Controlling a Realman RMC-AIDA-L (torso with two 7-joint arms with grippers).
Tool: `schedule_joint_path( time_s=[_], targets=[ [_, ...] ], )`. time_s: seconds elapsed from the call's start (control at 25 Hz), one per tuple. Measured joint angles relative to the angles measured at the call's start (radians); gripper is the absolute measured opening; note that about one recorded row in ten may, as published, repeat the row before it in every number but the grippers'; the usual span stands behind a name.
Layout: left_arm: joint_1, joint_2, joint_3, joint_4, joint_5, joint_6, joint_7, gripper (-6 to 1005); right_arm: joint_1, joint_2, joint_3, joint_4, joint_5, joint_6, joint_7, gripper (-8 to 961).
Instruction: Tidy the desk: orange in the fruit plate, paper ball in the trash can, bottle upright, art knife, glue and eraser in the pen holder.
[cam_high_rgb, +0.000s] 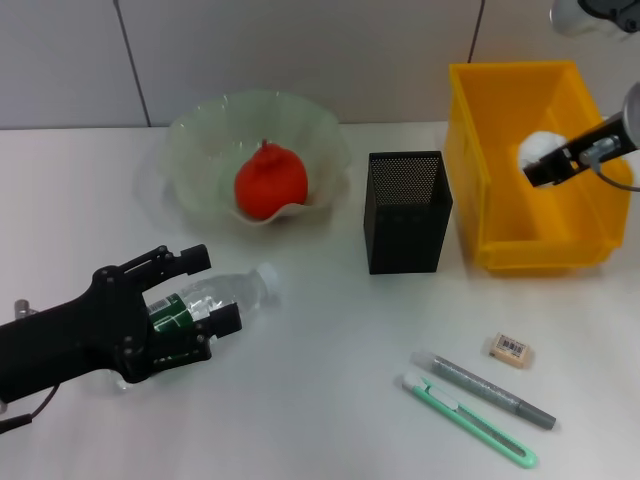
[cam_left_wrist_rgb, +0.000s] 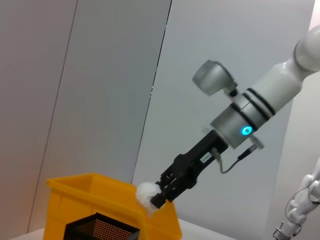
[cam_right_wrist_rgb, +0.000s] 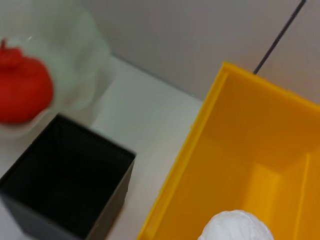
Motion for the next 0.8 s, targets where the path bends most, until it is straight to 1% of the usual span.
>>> schedule_joint_path(
  time_s=[0.12, 0.28, 0.36, 0.6, 0.72, 0.8],
  targets=[
    [0.005, 0.000, -0.006, -0.004, 0.000, 0.002, 0.007, 763, 0.016, -0.001, 0.035, 0.065, 0.027, 0.040, -0.036, 501],
    [0.006, 0.003, -0.028, -0.035, -0.001, 0.037, 0.063, 760, 0.030, -0.003, 0.051, 0.092, 0.029, 0.041, -0.050, 500],
    [0.006, 0.003, -0.046, -0.048, -0.001, 0.052, 0.084, 758, 0.026, -0.003, 0.052, 0.082, 0.031, 0.032, -0.058, 716],
    [0.003, 0.000, -0.086, -0.048, -0.001, 0.059, 0.057, 753, -0.022, -0.003, 0.076, -0.015, 0.076, -0.023, -0.089, 843],
    [-0.008, 0.005, -0.091, -0.042, 0.001, 0.060, 0.036, 750, -0.052, -0.003, 0.112, -0.079, 0.160, -0.098, -0.152, 843],
    [-0.019, 0.014, -0.089, -0.038, 0.007, 0.061, 0.032, 749, -0.085, -0.002, 0.143, -0.125, 0.254, -0.140, -0.214, 843]
  ],
)
